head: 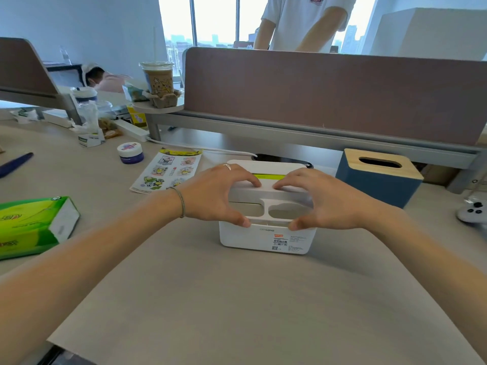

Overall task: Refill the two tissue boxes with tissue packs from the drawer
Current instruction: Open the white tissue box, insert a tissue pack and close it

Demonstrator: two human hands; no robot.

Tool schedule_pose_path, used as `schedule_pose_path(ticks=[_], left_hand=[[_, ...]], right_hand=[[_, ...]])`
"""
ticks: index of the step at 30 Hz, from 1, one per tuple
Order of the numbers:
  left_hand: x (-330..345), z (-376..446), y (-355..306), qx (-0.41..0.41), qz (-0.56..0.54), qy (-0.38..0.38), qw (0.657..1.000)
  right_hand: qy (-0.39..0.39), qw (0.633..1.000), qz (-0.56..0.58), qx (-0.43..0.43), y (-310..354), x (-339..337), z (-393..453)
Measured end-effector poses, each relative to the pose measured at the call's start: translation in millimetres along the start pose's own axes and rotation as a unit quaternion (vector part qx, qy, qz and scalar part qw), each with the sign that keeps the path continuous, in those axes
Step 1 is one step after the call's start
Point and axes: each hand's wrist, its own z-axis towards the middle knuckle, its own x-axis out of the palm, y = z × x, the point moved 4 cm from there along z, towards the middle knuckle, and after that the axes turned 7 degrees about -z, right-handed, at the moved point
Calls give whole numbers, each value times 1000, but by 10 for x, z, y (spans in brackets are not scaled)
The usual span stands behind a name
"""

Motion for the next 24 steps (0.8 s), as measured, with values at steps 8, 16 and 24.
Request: schedule_pose_path(ticks=[8,16,24], left_hand=[[13,3,-3,-7,-8,12,1000],[25,0,-23,-13,-16,13,1000],[29,-14,-26,-8,-19,4,1000]], right_hand=[[8,1000,6,12,0,23,-8],[4,1000,2,7,-21,27,-27],[1,1000,-14,7,-9,11,-10]])
